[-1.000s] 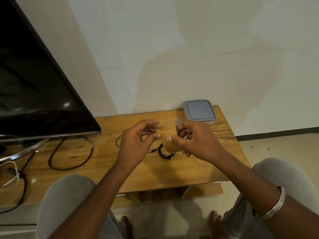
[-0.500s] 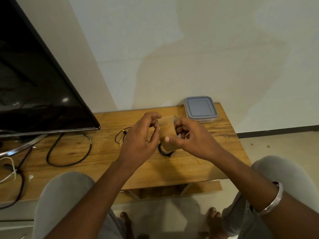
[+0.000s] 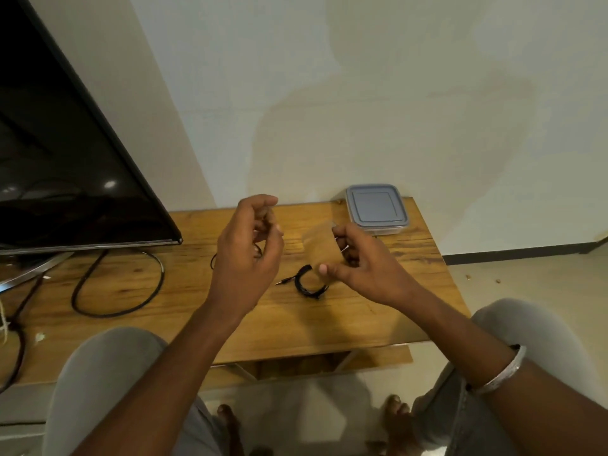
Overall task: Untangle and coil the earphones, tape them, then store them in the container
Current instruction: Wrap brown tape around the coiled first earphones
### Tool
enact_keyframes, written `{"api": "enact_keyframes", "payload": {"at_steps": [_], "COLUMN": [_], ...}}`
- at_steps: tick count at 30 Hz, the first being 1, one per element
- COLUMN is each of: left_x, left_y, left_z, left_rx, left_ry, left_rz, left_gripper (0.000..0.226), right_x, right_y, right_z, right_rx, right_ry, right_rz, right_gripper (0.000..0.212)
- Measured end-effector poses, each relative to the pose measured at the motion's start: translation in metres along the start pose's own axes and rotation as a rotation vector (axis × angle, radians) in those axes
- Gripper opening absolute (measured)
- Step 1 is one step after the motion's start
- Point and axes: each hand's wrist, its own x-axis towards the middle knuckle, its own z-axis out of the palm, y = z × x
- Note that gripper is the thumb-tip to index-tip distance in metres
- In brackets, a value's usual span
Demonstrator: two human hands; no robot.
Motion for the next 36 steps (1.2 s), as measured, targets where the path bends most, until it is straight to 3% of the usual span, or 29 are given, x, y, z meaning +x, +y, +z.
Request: {"api": "enact_keyframes", "payload": {"at_steps": [6,15,36], "left_x": [-0.003,-0.001,-0.002], "left_y": [-0.006,0.000,-0.007], "left_z": [0.002,0.003,0.009], "left_rx": [-0.005,0.027,0.102], "left_ry": [-0.175,-0.101,-0.176], "left_rz": [-0.084,-0.014,0.007], "left_gripper": [0.065,0.082,0.080], "right_x": [0.001,0.001,-0.003], "right_y": [-0.012,-0.007,-0.008], "right_z": [0.005,0.006,0.016], "right_rx": [0.080,0.035,-0.101], "right_ry": [0.023,0.009,0.000], "right_rz": [-0.100,-0.162,-0.228], "right_gripper": [0.051,0.050,0.047]}}
